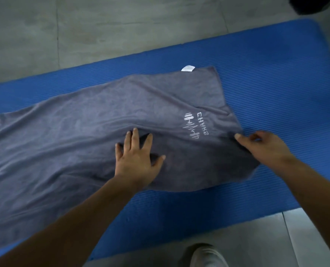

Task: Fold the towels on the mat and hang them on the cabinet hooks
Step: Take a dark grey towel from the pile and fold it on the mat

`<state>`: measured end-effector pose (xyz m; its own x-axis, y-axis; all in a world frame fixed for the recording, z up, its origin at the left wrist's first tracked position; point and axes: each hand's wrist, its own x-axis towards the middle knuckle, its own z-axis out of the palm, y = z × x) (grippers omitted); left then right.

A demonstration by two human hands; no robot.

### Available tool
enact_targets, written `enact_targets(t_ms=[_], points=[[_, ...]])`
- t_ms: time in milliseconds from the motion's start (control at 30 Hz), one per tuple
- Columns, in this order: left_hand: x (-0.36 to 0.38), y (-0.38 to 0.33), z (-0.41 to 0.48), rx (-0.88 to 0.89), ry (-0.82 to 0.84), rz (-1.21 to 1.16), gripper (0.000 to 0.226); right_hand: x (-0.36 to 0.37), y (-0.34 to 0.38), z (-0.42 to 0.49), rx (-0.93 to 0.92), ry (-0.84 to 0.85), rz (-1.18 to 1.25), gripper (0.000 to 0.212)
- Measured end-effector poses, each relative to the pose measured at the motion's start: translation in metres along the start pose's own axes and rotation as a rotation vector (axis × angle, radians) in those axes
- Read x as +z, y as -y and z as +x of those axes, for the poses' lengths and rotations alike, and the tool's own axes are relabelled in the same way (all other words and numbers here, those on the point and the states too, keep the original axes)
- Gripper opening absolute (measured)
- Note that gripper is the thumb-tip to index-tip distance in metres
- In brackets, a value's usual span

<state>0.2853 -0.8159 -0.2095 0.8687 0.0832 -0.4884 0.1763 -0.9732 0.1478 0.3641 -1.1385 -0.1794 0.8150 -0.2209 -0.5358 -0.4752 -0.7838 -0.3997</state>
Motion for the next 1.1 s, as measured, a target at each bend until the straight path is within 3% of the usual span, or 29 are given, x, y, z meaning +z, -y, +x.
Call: enact_targets(t_ms=[100,233,367,567,700,800,933,1100], points=[[0.005,-0.004,-0.002,-0.006,-0.025,0.001,0.086,0.007,-0.015,-0.008,-0.094,0.050,0.071,0.023],[0.012,-0.006,-0.004,-0.002,-0.012,0.007,0.090,0.020,-0.023,-0.019,-0.114,0.008,0.318,0.019],[0.017,-0.003,-0.005,0.003,-0.051,-0.003,0.089,0.027,-0.028,-0.019,-0.146,-0.149,0.122,0.009],[0.022,-0.001,-0.008,-0.030,-0.051,0.014,0.092,0.019,-0.030,-0.010,-0.063,-0.186,-0.281,0.033],[0.017,0.005,-0.008,-0.036,-0.105,-0.078,0.090,0.039,0.004,-0.017,-0.453,-0.368,-0.428,0.044],[0.007,0.020,-0.010,-0.073,-0.119,-0.136,0.087,0.070,0.048,-0.031,-0.780,-0.140,-0.369,0.036],[-0.011,0.061,-0.015,-0.143,-0.148,-0.152,0.083,0.110,0.100,-0.054,-0.986,0.164,-0.350,0.035],[-0.045,0.140,-0.048,-0.232,-0.203,-0.145,0.064,0.146,0.164,-0.068,-1.162,0.263,-0.422,0.034]])
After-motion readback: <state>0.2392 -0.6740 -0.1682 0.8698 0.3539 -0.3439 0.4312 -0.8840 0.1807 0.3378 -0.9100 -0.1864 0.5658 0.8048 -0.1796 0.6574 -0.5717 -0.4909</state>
